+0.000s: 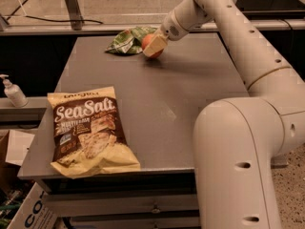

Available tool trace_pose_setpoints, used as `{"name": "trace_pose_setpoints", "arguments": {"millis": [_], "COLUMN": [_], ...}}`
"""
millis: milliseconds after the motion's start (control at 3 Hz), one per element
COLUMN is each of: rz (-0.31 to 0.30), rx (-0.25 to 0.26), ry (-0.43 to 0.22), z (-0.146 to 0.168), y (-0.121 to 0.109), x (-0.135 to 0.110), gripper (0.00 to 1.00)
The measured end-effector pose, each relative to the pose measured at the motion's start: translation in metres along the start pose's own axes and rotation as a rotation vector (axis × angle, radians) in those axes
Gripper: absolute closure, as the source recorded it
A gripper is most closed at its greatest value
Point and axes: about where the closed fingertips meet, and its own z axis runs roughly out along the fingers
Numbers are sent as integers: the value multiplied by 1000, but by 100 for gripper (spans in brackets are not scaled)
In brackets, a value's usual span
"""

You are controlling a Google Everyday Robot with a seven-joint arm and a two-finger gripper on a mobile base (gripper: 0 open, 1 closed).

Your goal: Move apple near green jalapeno chip bag

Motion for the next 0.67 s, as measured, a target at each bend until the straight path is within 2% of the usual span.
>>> {"name": "trace_pose_setpoints", "arguments": {"millis": [667], "rz": [16], "rx": [-13], "ry": [26], "z": [10], "y": [-1], "x": [-1], "gripper": [36]}}
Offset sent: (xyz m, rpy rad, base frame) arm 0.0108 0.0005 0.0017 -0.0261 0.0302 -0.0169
